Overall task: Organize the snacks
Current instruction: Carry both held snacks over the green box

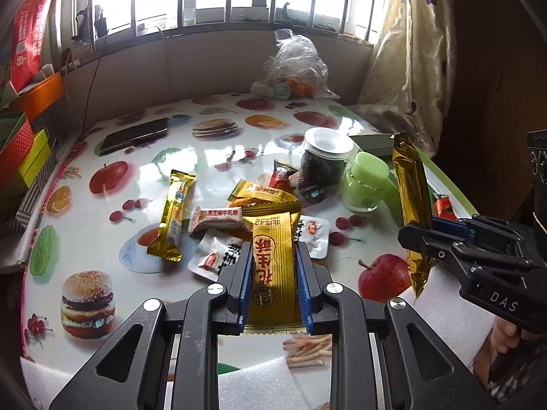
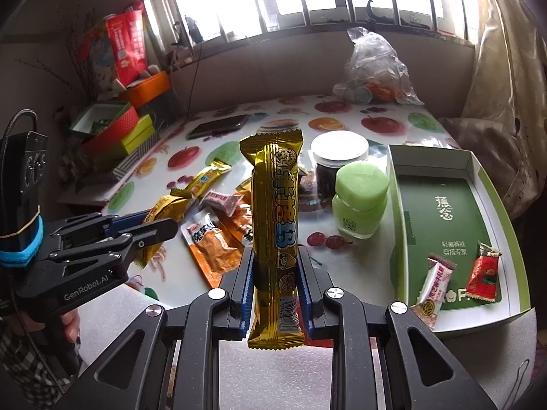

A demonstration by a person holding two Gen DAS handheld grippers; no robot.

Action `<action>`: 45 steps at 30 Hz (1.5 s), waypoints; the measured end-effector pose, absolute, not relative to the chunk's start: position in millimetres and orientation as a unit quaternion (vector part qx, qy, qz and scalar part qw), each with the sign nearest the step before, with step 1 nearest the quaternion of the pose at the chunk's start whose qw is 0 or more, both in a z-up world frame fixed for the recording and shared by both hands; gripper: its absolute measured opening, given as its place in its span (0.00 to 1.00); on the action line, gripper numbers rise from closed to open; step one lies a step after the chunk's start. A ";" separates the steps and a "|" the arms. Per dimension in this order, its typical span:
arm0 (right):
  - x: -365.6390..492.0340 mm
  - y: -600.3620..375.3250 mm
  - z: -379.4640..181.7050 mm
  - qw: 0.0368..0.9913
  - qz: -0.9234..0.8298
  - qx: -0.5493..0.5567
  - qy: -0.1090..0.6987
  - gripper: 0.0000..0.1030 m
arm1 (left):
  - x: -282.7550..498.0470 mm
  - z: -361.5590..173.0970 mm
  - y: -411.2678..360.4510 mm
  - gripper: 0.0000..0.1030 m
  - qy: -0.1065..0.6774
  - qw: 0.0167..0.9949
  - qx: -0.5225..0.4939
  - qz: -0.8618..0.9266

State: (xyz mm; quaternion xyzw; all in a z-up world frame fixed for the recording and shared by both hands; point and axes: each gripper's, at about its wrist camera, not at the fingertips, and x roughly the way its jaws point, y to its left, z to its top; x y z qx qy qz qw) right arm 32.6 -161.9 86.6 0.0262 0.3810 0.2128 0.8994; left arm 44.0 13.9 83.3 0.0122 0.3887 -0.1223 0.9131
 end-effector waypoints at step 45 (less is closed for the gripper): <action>96.4 -318.9 67.8 0.904 0.069 0.070 0.416 0.21 | 95.3 74.3 -174.2 0.24 0.422 0.864 0.021 -0.273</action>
